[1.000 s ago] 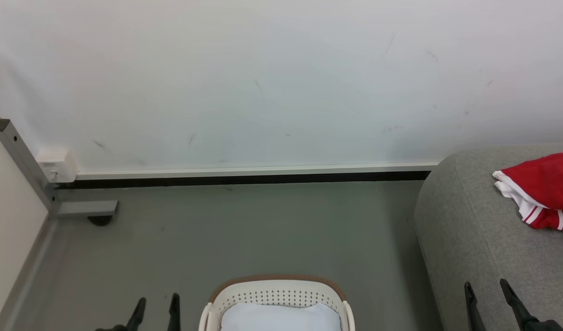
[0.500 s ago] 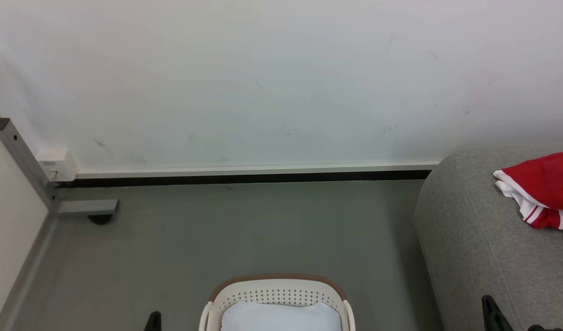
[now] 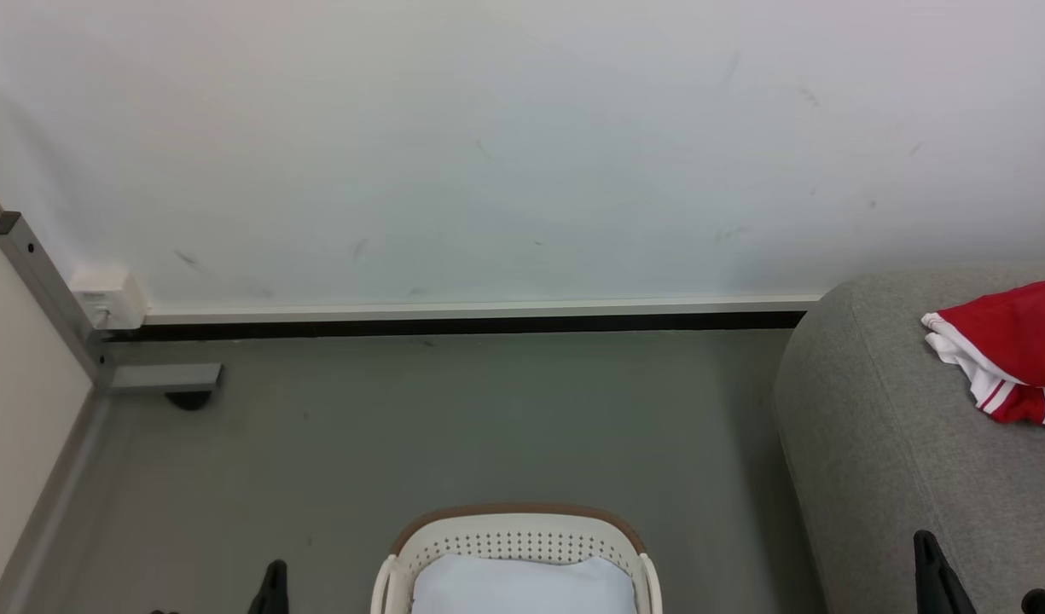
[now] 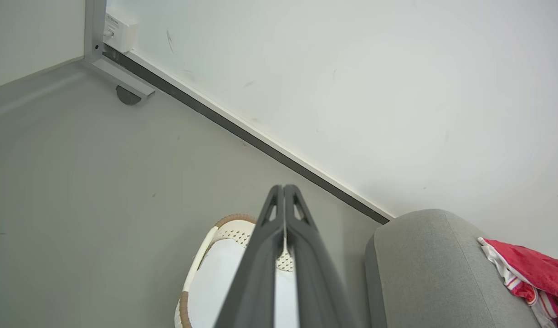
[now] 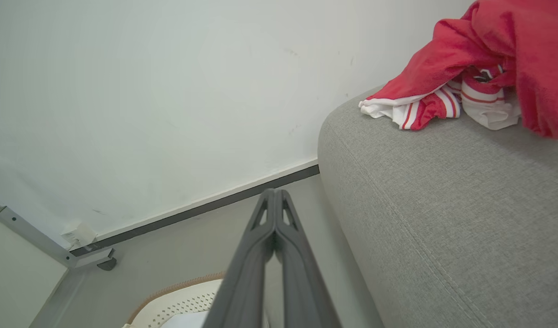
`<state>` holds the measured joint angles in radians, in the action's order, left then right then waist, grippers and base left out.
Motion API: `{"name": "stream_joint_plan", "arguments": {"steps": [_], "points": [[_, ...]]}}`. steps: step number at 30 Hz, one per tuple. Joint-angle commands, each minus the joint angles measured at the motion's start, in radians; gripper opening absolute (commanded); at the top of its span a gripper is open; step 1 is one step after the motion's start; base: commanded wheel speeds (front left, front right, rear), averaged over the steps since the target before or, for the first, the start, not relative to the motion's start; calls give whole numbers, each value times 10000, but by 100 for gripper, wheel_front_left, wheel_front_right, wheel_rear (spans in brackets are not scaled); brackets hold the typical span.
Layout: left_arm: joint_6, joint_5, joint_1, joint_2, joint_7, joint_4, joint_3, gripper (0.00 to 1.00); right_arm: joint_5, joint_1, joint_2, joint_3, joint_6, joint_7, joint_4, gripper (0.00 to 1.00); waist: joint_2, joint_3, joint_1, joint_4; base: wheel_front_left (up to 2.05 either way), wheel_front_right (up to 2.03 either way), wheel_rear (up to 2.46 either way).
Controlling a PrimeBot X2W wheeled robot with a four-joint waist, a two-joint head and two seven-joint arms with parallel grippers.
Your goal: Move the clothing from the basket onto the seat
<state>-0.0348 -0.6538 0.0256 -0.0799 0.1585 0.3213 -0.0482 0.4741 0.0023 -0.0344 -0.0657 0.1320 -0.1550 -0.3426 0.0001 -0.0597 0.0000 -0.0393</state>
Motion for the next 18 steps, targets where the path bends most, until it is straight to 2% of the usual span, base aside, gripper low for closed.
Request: {"name": "stream_joint_plan", "arguments": {"steps": [1,18], "points": [[-48,-291,-253,-30,-54,-157,83,0,333,-263,-97,-35,-4,59,197,0,-1,4,0,3,0,0,0],[-274,-2529,-538,48,-693,-321,455,0,2986,-493,-125,-147,-8,688,406,0,-1,108,0,68,0,0,0]]}}
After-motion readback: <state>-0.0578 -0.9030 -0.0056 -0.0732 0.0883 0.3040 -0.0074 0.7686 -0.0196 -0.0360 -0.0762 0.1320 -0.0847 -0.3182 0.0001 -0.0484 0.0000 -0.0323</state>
